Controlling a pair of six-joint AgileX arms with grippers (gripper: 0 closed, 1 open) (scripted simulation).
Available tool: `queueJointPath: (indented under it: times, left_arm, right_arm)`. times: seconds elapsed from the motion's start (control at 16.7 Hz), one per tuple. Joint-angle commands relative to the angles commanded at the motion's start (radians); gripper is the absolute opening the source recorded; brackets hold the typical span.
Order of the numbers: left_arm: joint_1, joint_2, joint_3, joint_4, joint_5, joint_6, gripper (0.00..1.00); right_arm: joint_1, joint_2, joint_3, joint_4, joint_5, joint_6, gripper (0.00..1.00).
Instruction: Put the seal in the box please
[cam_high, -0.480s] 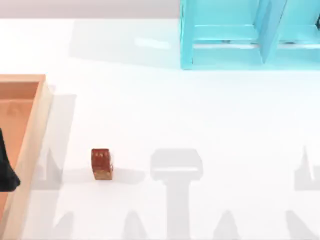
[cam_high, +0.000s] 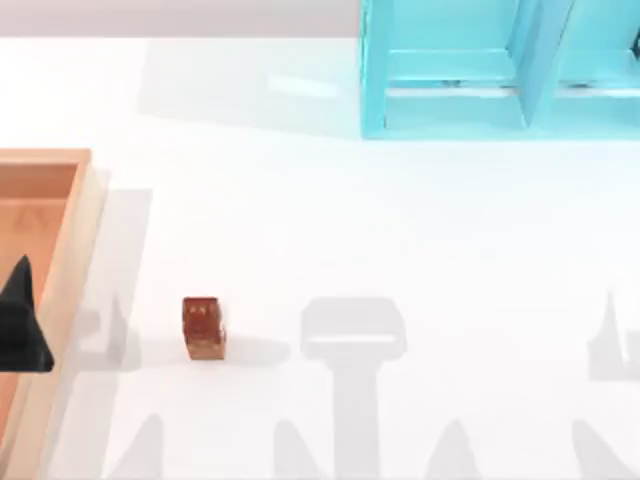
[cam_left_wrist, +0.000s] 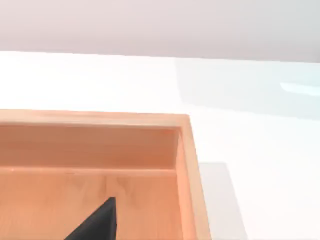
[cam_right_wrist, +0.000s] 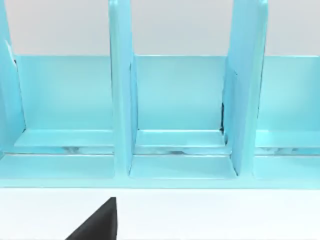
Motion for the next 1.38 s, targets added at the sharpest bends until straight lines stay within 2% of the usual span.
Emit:
queueJointPath:
  times: [0.9, 1.14, 1.38]
  left_arm:
    - [-0.375, 1.342, 1.058, -0.842, 0.0, -0.369, 1.0]
    - [-0.432, 1.545, 1.208, -0.973, 0.001, -0.422, 1.0]
    - [-0.445, 1.587, 1.24, -1.003, 0.001, -0.433, 1.0]
  right_arm:
    - [0.0, 0.0, 0.0, 0.0, 0.0, 0.0, 1.0]
    - [0.0, 0.0, 0.0, 0.0, 0.0, 0.0, 1.0]
    - [0.0, 0.0, 0.0, 0.0, 0.0, 0.0, 1.0]
